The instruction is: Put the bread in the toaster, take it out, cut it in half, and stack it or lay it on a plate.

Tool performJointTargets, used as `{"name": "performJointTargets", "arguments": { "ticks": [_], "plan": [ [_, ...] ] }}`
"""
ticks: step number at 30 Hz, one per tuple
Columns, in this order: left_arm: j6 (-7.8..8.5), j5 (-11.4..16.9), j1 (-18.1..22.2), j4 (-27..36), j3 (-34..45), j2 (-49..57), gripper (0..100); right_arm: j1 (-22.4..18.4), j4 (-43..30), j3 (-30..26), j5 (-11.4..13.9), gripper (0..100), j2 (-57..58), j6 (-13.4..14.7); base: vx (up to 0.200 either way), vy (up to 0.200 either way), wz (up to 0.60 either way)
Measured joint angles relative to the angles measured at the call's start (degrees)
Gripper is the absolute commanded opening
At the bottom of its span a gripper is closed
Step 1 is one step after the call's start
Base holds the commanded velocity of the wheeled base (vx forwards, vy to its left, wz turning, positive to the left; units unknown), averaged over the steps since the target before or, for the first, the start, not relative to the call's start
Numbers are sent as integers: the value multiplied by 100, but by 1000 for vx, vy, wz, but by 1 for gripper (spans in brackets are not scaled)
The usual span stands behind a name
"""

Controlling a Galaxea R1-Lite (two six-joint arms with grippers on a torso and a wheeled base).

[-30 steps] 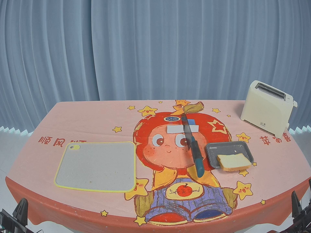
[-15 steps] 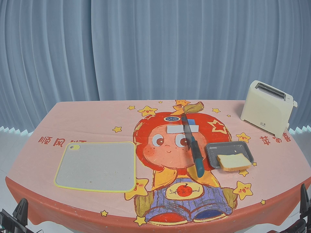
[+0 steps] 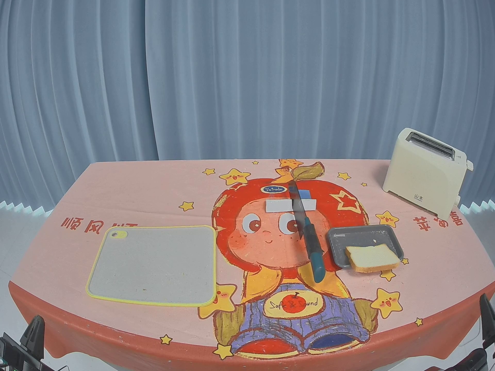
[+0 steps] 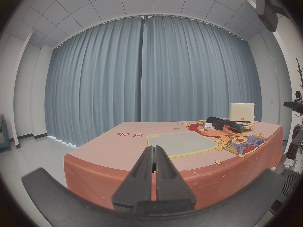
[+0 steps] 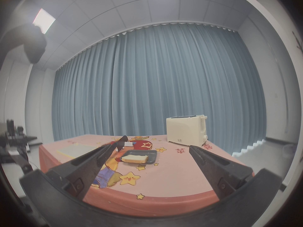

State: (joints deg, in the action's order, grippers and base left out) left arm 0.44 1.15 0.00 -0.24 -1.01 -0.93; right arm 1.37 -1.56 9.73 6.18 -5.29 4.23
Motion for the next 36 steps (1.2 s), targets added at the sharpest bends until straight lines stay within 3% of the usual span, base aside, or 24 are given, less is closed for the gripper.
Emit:
{"name": "performJointTargets", "arguments": {
  "ticks": [3, 6, 20, 29, 36],
  "plan": [
    [0, 0, 0, 0, 0, 0, 0, 12, -7, 226, -5, 100, -313, 422, 0, 0, 0],
    [0, -2, 0, 2, 0, 0, 0, 30, -11, 435, -2, 100, -625, 646, 0, 0, 0],
    [0, 0, 0, 0, 0, 0, 0, 41, 34, 610, 374, 100, -1846, 837, 0, 0, 0],
    [0, 0, 0, 0, 0, 0, 0, 130, 11, 578, 831, 100, -2315, 1652, 0, 0, 0],
    [0, 0, 0, 0, 0, 0, 0, 293, -5, 455, 998, 100, -2455, 2305, 0, 0, 0]
  ]
}}
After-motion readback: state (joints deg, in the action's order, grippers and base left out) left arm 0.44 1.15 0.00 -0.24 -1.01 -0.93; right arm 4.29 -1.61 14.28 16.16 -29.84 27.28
